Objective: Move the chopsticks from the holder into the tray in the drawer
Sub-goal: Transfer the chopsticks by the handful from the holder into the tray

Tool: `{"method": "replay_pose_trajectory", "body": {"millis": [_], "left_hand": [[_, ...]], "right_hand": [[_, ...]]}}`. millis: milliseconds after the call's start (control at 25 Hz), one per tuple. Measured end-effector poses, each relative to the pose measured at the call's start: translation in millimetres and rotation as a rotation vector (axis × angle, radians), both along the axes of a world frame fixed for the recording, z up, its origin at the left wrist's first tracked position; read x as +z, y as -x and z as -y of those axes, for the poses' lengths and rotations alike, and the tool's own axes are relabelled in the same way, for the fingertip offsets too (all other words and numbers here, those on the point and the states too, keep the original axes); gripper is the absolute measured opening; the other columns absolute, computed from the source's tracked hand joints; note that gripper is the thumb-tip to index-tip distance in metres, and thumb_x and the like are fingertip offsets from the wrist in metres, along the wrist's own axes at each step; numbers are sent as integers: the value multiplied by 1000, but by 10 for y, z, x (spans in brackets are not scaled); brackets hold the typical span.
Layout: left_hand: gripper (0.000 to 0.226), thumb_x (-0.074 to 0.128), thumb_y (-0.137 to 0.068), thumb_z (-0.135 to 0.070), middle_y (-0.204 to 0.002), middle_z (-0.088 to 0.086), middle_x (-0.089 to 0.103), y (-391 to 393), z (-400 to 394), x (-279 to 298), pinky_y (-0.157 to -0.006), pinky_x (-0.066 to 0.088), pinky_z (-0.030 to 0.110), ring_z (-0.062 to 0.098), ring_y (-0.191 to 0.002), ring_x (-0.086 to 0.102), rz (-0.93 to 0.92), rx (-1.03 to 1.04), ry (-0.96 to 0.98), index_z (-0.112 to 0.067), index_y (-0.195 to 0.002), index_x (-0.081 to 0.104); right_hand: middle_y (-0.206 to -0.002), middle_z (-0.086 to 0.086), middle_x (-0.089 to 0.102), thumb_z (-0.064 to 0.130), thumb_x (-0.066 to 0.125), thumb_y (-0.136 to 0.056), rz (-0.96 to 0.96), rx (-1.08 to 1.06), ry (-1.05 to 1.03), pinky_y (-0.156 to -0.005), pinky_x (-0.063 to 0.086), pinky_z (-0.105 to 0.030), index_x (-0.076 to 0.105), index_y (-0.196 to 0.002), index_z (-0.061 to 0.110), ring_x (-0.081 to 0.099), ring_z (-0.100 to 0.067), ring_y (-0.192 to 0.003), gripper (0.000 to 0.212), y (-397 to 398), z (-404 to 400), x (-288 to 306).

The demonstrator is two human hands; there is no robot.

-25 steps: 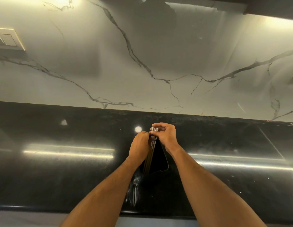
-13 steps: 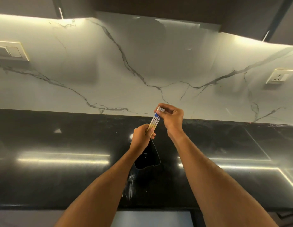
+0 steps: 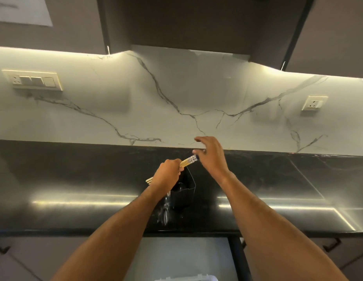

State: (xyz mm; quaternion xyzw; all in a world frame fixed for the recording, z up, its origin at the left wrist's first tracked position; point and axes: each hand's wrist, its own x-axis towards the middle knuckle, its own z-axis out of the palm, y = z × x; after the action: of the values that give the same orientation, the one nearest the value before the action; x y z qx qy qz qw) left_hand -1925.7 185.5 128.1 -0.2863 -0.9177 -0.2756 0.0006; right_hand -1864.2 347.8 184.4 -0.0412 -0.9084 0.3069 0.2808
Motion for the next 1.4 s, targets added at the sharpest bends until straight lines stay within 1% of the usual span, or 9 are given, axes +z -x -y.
{"method": "replay_pose_trajectory", "body": {"millis": [80,160,240,400,640,760,920,1040,1400], "left_hand": [[5,53,-99,-14,-89,4,65,-232,150,29,-64,46,36,21,-76,62,-109,-42,179,-14,-100,58],[16,57,-95,-8,-98,4,65,-462,233,21,-69,46,35,24,-86,64,-184,-74,262,-14,-110,57],[22,60,-92,-5,-102,4,65,-660,312,-38,-73,49,37,25,-90,64,-223,-99,287,-15,-111,56],[21,62,-93,-8,-106,5,66,-901,413,-276,-82,52,39,26,-95,65,-210,-142,368,-17,-110,57],[23,64,-93,-6,-105,9,64,-1178,511,-844,-86,55,41,26,-91,62,-86,-178,492,-14,-113,56],[17,60,-94,-5,-100,10,66,-1444,601,-1306,-82,57,40,28,-90,66,-65,-196,473,-12,-109,60],[14,67,-95,-15,-97,7,69,-1769,634,-1903,-81,58,33,21,-85,67,51,-200,472,-14,-108,65],[16,71,-91,-17,-98,7,71,-1953,678,-2306,-80,60,38,25,-85,69,112,-202,512,-15,-106,67],[17,55,-95,-1,-105,16,68,-2118,713,-3011,-86,54,39,34,-96,65,201,-122,467,-4,-104,70]], "right_hand": [[-123,-2,71,20,81,-86,193,124,-360,-105,50,-34,68,-128,17,63,-18,-116,44,-221,165,-38],[-100,-1,75,19,80,-84,362,172,-542,-88,59,-40,74,-105,22,70,-19,-93,22,-397,358,-145],[-85,-1,71,12,71,-88,440,148,-544,-76,60,-41,71,-89,19,68,-19,-77,7,-590,483,-287],[-83,-4,69,9,63,-94,479,118,-568,-68,52,-34,70,-89,17,66,-22,-74,12,-907,616,-553],[-78,-3,60,9,61,-94,643,74,-553,-72,56,-37,73,-94,15,59,-22,-72,14,-1217,511,-1173],[-82,-5,69,8,60,-91,732,100,-516,-74,59,-40,74,-93,17,65,-26,-76,17,-1395,464,-1698],[-84,-5,69,11,63,-95,822,156,-474,-73,57,-32,72,-95,17,65,-22,-76,10,-1683,429,-2338],[-92,-4,71,15,69,-94,892,196,-449,-71,51,-26,72,-100,18,64,-19,-79,8,-1888,390,-2764],[-101,-3,74,18,66,-92,872,251,-558,-80,58,-33,75,-103,22,72,-26,-88,15,-2014,386,-3584]]}}
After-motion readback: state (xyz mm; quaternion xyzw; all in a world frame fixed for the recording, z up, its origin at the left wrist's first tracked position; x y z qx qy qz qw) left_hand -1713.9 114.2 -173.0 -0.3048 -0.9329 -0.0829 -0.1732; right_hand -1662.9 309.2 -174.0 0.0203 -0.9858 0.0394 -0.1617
